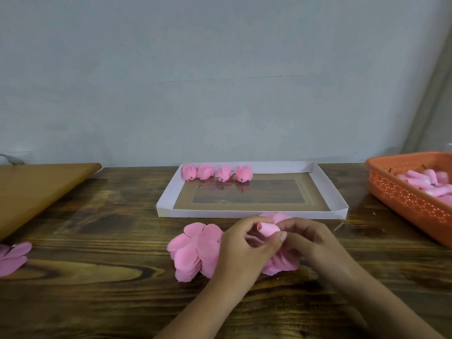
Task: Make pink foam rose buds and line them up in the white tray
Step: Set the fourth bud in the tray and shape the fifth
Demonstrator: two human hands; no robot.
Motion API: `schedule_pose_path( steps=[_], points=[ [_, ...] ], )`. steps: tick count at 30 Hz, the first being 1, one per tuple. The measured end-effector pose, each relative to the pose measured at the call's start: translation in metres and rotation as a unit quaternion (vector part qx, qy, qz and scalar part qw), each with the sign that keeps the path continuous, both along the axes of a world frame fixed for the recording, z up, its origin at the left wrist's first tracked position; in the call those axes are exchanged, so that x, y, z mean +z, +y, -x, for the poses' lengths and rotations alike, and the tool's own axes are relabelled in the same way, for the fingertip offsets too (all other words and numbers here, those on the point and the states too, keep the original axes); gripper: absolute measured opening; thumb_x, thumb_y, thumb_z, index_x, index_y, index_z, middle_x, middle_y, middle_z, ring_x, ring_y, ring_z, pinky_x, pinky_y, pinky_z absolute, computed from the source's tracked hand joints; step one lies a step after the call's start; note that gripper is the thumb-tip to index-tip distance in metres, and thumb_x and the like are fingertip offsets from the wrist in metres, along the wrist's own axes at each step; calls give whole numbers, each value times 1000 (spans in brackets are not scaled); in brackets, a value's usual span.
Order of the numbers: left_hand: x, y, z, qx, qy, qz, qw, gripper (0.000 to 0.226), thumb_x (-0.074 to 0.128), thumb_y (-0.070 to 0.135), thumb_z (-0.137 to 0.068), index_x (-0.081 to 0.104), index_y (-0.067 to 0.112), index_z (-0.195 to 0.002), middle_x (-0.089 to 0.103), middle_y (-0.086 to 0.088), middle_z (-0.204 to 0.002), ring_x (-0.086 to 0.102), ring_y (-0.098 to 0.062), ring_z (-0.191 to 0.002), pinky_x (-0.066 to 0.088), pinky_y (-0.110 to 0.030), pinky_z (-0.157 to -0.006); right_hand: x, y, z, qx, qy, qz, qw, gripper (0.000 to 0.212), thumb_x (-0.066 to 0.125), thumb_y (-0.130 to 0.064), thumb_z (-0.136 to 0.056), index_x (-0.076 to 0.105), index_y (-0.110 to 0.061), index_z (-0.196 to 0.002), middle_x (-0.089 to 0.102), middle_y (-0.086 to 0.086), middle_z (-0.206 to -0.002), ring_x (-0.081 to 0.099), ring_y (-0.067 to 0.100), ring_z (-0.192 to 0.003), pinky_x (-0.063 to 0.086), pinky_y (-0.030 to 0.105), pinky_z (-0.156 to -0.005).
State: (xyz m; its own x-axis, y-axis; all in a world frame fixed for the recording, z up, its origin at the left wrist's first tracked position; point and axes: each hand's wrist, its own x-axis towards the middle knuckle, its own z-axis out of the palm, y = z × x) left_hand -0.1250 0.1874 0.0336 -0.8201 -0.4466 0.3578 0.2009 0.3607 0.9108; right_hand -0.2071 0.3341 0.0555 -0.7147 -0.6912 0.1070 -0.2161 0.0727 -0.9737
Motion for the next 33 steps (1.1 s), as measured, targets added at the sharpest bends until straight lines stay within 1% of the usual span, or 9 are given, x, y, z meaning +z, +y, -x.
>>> schedule_pose_path(
  steps=[3, 6, 8, 13, 16, 21, 24, 29, 33],
  points=[
    [0, -2, 0, 19, 11, 20, 1000, 19, 83, 29, -83, 78, 31, -101, 75, 17, -94, 69, -7, -91, 57, -20, -73, 1, 0, -10, -6, 51, 22, 998, 31, 51, -27, -81, 75, -35, -99, 75, -9, -98, 69, 7, -93, 49, 21, -74],
    [-1, 0, 1, 36, 11, 33, 999, 16, 85, 32, -81, 76, 33, -94, 71, 21, -91, 68, -2, -88, 54, -15, -69, 0, -1, -18, -15, 95, 58, 994, 27, 56, -28, -86, 71, -39, -106, 73, -11, -103, 69, 6, -94, 54, 18, -74],
    [-2, 1, 1, 44, 16, 65, 997, 15, 85, 32, -80, 74, 33, -91, 67, 21, -89, 66, 1, -85, 51, -11, -66, -1, -2, -22, -31, 104, 79, 991, 22, 68, -33, -87, 72, -36, -108, 73, -9, -100, 71, 10, -89, 56, 20, -70],
    [-1, 7, -1, 21, 14, 117, 993, 30, 77, 47, -80, 69, 38, -106, 60, 20, -93, 63, 0, -83, 55, -18, -65, -3, -5, -22, -64, 145, 110, 981, 24, 74, -5, -88, 77, -26, -99, 73, -2, -106, 72, 26, -87, 62, 43, -65],
    [2, 9, -1, 43, 24, 146, 988, 44, 67, 61, -76, 74, 35, -111, 59, 24, -91, 61, 2, -85, 51, -15, -71, 2, -3, -21, -82, 106, 163, 978, 15, 71, -18, -87, 79, -29, -93, 77, 3, -96, 75, 24, -85, 63, 38, -63],
    [-1, -7, 0, 43, -20, 170, 984, 32, 73, 33, -90, 65, 35, -121, 61, 25, -110, 57, 10, -102, 46, -7, -82, 1, 2, -1, -218, 43, 162, 961, 19, 68, -23, -91, 79, -36, -82, 77, -1, -83, 73, 15, -71, 60, 26, -58],
    [-3, -10, 1, 64, -66, 213, 973, 36, 67, 26, -94, 62, 32, -129, 61, 23, -120, 56, 4, -110, 46, -14, -96, -1, 3, 3, -224, 43, 162, 960, 21, 66, -26, -93, 79, -37, -80, 77, -4, -85, 71, 9, -75, 60, 23, -60],
    [-5, -8, -1, 57, -108, 283, 951, 27, 56, 25, -96, 64, 24, -122, 66, 13, -109, 58, -4, -102, 49, -24, -90, -7, 0, 5, -222, 52, 151, 962, 25, 65, -22, -94, 78, -40, -82, 77, -5, -85, 71, 7, -74, 60, 24, -61],
    [-6, -9, 1, 46, -127, 310, 941, 31, 52, 25, -100, 70, 29, -124, 65, 9, -130, 54, -10, -122, 40, -26, -101, -10, 0, 7, -220, 65, 143, 963, 27, 65, -23, -96, 77, -44, -84, 77, -6, -86, 71, 7, -78, 61, 24, -63]
  ],
)
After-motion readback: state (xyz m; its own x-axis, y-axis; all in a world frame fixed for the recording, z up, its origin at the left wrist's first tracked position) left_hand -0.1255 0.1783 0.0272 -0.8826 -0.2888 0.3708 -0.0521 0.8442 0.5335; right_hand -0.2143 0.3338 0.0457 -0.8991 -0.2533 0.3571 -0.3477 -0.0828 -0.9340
